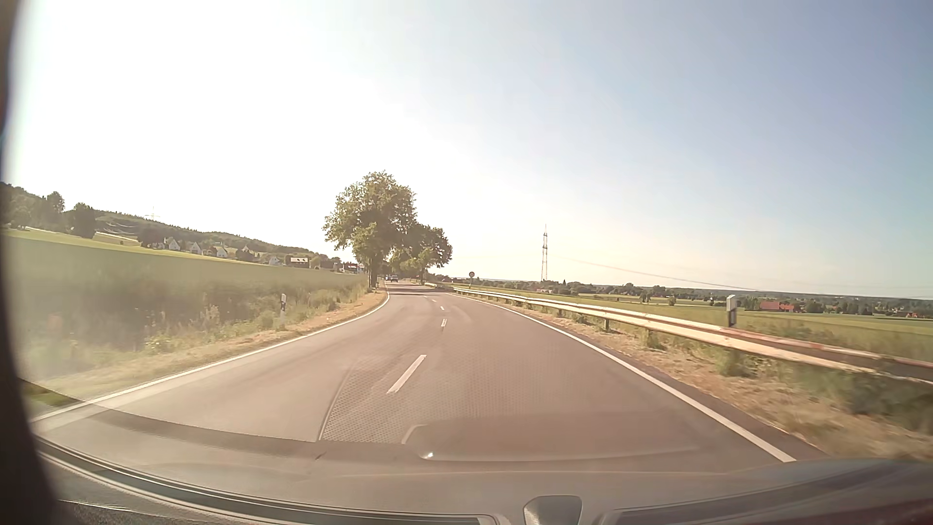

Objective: Follow the waypoints while adhering to traffic rules and regulations

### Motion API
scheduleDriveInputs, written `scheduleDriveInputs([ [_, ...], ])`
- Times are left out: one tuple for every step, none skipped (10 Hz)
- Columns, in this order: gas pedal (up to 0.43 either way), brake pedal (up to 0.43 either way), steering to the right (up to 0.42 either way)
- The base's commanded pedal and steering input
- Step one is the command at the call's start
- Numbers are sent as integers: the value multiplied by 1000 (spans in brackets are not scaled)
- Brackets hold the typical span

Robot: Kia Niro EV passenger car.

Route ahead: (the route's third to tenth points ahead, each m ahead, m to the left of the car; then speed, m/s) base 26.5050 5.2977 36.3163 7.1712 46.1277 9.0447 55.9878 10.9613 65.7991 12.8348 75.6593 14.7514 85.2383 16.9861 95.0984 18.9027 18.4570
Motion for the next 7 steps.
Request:
scheduleDriveInputs([
  [197, 6, -18],
  [209, 6, -19],
  [209, 6, -19],
  [209, 6, -20],
  [209, 6, -19],
  [209, 6, -19],
  [209, 6, -18],
])
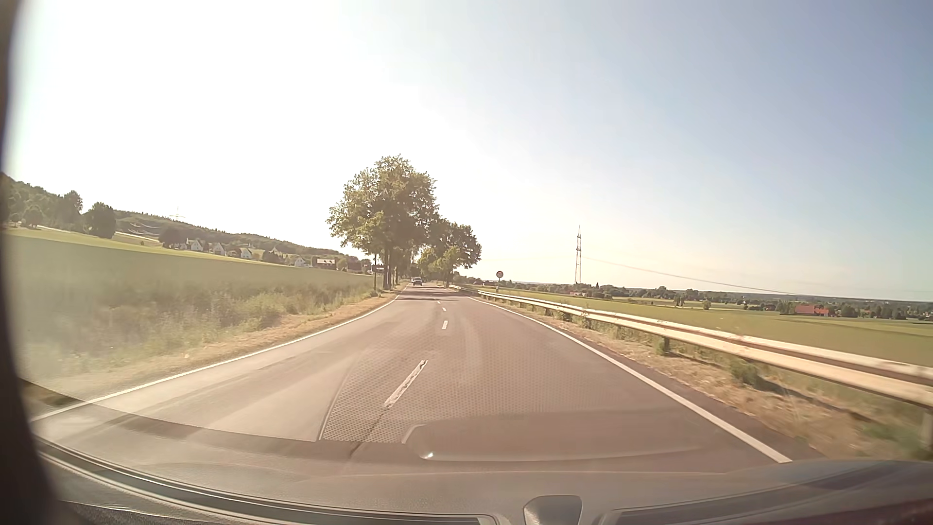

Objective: Follow the waypoints while adhering to traffic rules and regulations

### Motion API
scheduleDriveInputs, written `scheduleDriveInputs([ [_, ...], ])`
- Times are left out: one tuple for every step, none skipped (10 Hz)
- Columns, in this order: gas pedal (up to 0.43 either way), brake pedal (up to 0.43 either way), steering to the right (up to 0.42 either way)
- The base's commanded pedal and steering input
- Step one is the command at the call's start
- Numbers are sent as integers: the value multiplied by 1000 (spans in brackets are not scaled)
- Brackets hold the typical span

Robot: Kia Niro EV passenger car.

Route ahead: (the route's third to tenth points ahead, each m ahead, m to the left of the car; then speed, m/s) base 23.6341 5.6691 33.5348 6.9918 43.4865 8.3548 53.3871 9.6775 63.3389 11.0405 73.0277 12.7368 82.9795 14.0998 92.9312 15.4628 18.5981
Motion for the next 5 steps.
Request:
scheduleDriveInputs([
  [209, 6, -17],
  [209, 6, -15],
  [209, 6, -15],
  [209, 6, -14],
  [209, 6, -14],
])
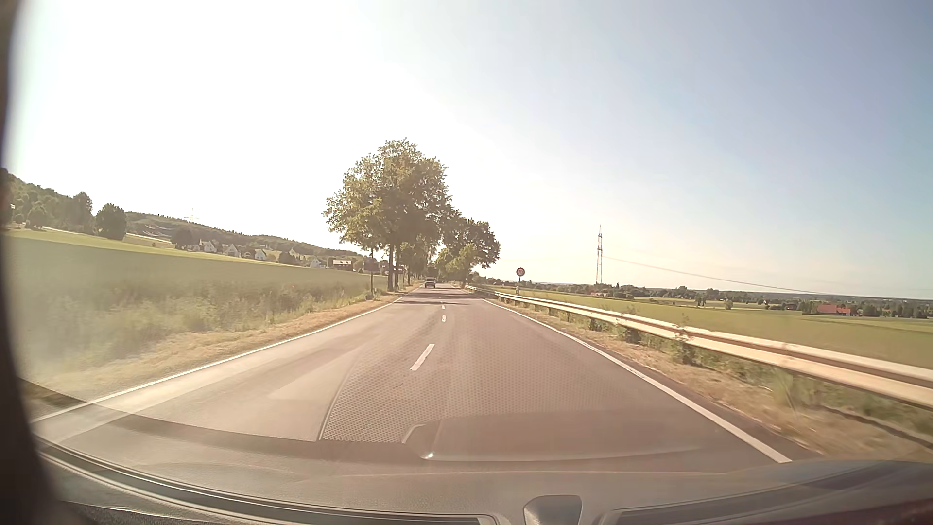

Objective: Follow the waypoints while adhering to traffic rules and regulations

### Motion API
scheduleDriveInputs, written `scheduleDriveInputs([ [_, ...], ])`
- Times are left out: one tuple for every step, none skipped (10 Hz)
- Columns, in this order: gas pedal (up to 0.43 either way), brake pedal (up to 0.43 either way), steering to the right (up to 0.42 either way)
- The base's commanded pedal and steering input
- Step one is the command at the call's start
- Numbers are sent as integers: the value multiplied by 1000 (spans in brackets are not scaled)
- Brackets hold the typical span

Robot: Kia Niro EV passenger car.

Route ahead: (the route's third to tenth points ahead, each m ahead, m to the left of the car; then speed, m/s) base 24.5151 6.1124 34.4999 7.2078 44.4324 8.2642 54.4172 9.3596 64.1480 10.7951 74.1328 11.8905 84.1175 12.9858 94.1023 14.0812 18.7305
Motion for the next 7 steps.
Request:
scheduleDriveInputs([
  [209, 6, -14],
  [209, 6, -14],
  [209, 6, -14],
  [209, 6, -14],
  [209, 6, -14],
  [209, 0, -14],
  [209, 6, -14],
])
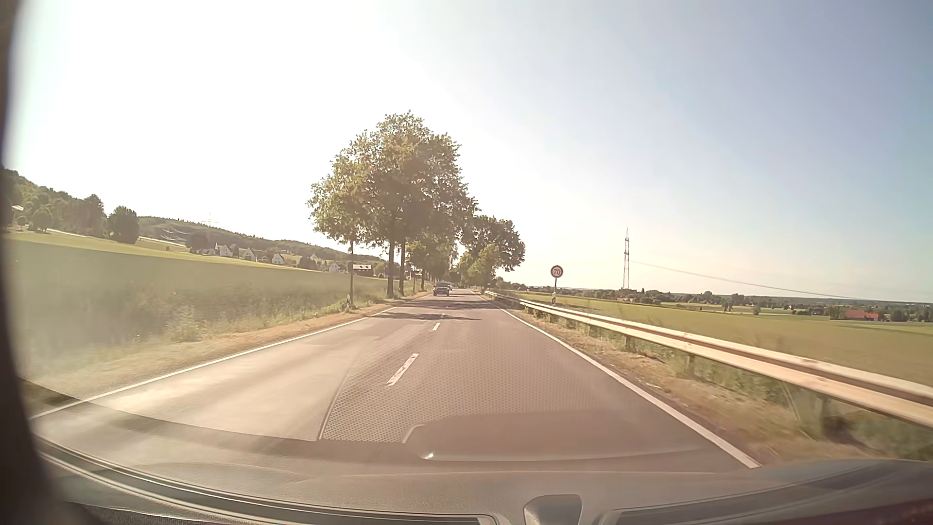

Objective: Follow the waypoints while adhering to traffic rules and regulations

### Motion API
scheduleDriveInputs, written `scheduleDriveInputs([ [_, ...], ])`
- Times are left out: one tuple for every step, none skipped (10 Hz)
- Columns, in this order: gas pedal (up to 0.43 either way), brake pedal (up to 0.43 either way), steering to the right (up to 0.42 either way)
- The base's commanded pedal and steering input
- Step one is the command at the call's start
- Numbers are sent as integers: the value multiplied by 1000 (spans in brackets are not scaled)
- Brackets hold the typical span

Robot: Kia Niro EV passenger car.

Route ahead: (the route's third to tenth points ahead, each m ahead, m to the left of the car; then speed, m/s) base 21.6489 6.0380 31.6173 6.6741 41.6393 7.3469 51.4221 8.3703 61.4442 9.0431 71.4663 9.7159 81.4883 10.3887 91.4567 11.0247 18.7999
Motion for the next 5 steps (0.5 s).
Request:
scheduleDriveInputs([
  [209, 6, -14],
  [209, 6, -14],
  [209, 6, -14],
  [209, 6, -14],
  [209, 6, -14],
])
